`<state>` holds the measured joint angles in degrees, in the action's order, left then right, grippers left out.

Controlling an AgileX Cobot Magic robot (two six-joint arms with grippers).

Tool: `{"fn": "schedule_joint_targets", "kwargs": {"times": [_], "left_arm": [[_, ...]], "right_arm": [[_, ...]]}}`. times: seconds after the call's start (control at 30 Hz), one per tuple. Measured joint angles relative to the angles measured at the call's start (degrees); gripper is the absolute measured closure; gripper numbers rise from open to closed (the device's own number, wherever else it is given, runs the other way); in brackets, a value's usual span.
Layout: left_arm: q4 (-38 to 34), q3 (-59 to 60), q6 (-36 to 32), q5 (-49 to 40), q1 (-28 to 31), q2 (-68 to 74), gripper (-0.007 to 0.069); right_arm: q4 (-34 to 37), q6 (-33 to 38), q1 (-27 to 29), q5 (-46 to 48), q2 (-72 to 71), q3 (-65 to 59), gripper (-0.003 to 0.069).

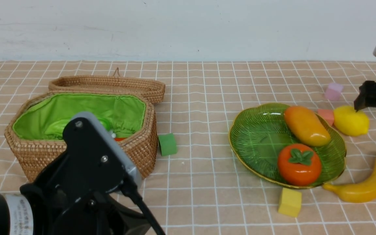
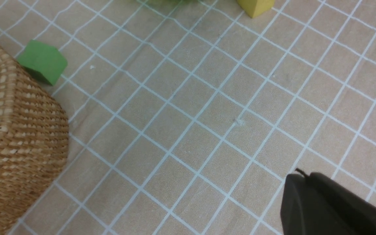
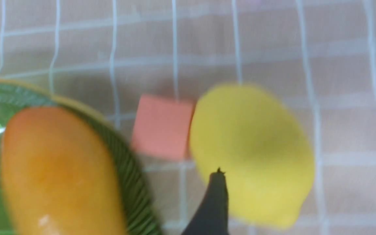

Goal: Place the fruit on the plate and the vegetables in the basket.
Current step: Use the right arm to grab a lemon and put it into the right plate

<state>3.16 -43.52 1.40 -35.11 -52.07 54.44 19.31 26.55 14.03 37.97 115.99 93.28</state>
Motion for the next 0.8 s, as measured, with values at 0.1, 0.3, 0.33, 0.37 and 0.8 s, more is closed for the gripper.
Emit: {"fn": "schedule_joint_targets", "kwargs": {"times": [0.1,0.3,0.33,0.37,0.8], "left_arm": [[0.0,0.0,0.0,-0.04,0.0,0.0,0.0637],[0.0,0.0,0.0,-1.29,0.0,0.0,0.0636],[-0.05,0.0,0.0,-1.41,0.0,0.0,0.0634],[-0.05,0.0,0.07,-1.41,0.0,0.0,0.0634],[-0.11,0.0,0.19,-1.52,0.0,0.0,0.0634]], "right_arm": [[1.37,5.91,0.0,1.08,4.44,4.32,-0.0017],[7.53,11.63,-0.08,4.77,12.65,14.3,-0.0016],[7.44,11.85,-0.08,5.91,14.39,16.46,-0.0015],[6.64,11.91,-0.08,7.58,16.55,18.94,-0.0013],[-0.24,10.14,-0.08,10.93,19.68,20.81,-0.001]]}}
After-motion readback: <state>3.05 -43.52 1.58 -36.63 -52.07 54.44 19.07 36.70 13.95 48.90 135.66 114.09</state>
